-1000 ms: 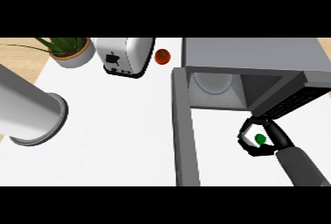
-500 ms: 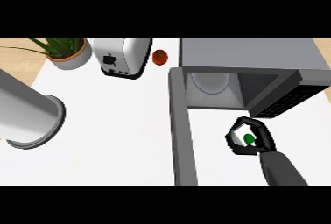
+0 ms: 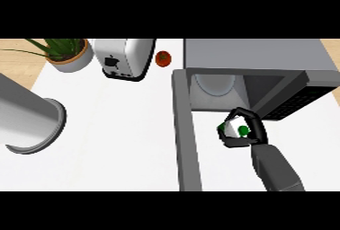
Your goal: Pick up the milk, place it into the microwave and close the microwave
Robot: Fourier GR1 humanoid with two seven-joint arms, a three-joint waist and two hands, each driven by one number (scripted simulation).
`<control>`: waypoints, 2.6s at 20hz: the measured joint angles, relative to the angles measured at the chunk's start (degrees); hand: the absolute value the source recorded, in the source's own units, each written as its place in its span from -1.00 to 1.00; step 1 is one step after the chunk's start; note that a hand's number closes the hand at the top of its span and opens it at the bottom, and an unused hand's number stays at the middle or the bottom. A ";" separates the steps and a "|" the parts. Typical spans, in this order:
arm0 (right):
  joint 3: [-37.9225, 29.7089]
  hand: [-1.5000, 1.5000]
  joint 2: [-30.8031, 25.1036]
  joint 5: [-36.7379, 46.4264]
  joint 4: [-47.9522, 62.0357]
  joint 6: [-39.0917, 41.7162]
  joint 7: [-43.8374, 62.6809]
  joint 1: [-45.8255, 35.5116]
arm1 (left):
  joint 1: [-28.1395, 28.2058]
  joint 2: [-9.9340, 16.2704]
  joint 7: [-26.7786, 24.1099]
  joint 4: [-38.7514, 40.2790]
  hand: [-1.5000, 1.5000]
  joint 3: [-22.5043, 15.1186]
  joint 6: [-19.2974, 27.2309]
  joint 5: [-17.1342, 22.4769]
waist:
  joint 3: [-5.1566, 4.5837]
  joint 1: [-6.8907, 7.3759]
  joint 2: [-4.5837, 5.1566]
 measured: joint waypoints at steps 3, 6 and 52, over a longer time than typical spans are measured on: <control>-0.69 1.00 -0.95 -0.62 0.17 -0.55 1.09 -3.01 | -0.40 -0.04 0.49 0.19 -1.00 0.36 -0.17 0.70 | 0.01 0.04 0.05; -0.99 1.00 -2.01 -0.65 1.37 -1.08 2.32 -6.09 | -0.93 0.17 1.03 0.37 -1.00 0.78 -0.39 1.50 | 0.01 0.23 0.17; -4.12 1.00 -13.83 -0.29 12.04 -23.56 17.78 -25.55 | -15.59 7.03 4.45 3.25 -1.00 -0.81 1.65 2.92 | -0.29 7.96 3.54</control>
